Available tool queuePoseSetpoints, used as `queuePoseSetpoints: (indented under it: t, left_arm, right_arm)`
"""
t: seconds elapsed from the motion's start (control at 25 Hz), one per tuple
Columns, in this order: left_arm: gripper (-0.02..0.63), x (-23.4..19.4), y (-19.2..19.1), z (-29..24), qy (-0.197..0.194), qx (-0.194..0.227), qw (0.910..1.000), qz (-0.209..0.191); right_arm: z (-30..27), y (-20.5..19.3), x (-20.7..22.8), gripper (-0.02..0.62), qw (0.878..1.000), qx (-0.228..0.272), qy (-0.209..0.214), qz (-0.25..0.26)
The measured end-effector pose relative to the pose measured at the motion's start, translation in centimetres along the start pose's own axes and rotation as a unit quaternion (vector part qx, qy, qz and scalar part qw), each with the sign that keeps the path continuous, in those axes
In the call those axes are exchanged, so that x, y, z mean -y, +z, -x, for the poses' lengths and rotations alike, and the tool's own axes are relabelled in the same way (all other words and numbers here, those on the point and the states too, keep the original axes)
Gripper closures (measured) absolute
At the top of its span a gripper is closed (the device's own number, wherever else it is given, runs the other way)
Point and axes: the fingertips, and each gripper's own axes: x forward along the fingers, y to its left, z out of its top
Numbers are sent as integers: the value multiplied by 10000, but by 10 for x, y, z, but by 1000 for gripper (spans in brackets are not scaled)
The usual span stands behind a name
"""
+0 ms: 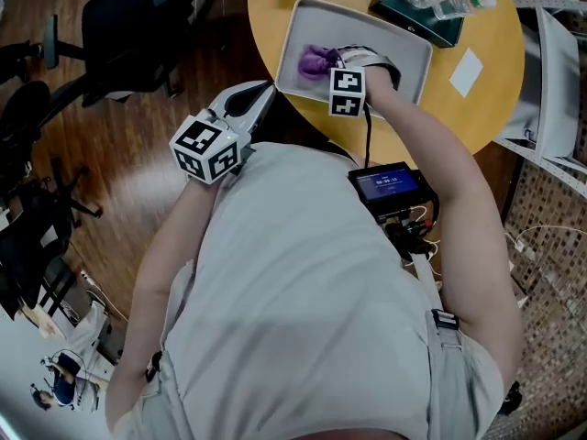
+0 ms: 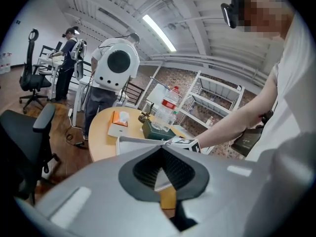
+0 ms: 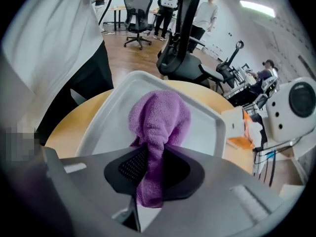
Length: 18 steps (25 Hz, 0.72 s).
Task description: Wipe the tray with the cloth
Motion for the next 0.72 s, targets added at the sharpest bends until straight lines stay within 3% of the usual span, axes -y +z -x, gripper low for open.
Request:
queuePoseSetpoints:
  t: [0.28,0.72]
  left_arm:
    - [606,25,1,-26,-446,-218,9986,-193]
    - [606,67,1,-56,-779,-394,9954,-408]
  right_arm:
    - [16,-77,-27,526,9937,-308,6,-1081]
    - [46,-199,-77,525,9732,-952,-36,-2093]
